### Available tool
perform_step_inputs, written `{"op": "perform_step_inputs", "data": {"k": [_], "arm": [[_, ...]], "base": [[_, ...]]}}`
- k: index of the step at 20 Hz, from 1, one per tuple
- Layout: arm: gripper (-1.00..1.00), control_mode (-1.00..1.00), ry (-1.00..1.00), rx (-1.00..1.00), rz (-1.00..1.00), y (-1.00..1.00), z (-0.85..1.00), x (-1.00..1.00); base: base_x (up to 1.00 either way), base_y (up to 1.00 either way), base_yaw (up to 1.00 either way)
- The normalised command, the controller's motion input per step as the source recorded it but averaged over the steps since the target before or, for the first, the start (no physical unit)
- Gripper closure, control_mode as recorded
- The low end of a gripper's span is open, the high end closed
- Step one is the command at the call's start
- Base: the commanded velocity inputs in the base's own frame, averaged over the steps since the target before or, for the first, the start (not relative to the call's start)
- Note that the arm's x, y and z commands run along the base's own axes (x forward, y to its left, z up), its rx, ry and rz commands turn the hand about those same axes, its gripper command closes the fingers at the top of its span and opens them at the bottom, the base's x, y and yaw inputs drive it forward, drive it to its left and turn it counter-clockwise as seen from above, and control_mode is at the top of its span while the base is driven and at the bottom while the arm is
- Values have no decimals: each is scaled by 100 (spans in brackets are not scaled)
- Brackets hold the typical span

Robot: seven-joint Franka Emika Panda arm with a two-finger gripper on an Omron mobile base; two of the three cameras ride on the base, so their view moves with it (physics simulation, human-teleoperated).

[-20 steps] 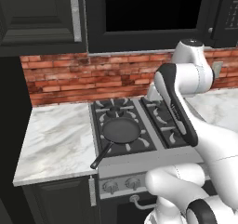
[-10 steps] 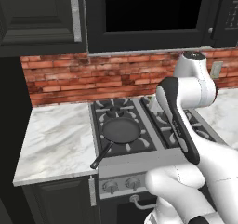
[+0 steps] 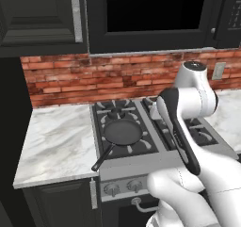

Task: Put the carrot and tomato in the pan. Then turn on the front left burner and set the heat to medium.

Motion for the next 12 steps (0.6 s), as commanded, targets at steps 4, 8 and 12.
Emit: {"op": "perform_step_inputs", "data": {"k": [4,8,12], "arm": [[-100,-100,2,0,-1,0,-22,0],[-100,-100,0,0,-1,0,-26,0],[-100,-100,0,0,0,0,-28,0]], "base": [[0,0,0],[0,0,0],[0,0,0]]}}
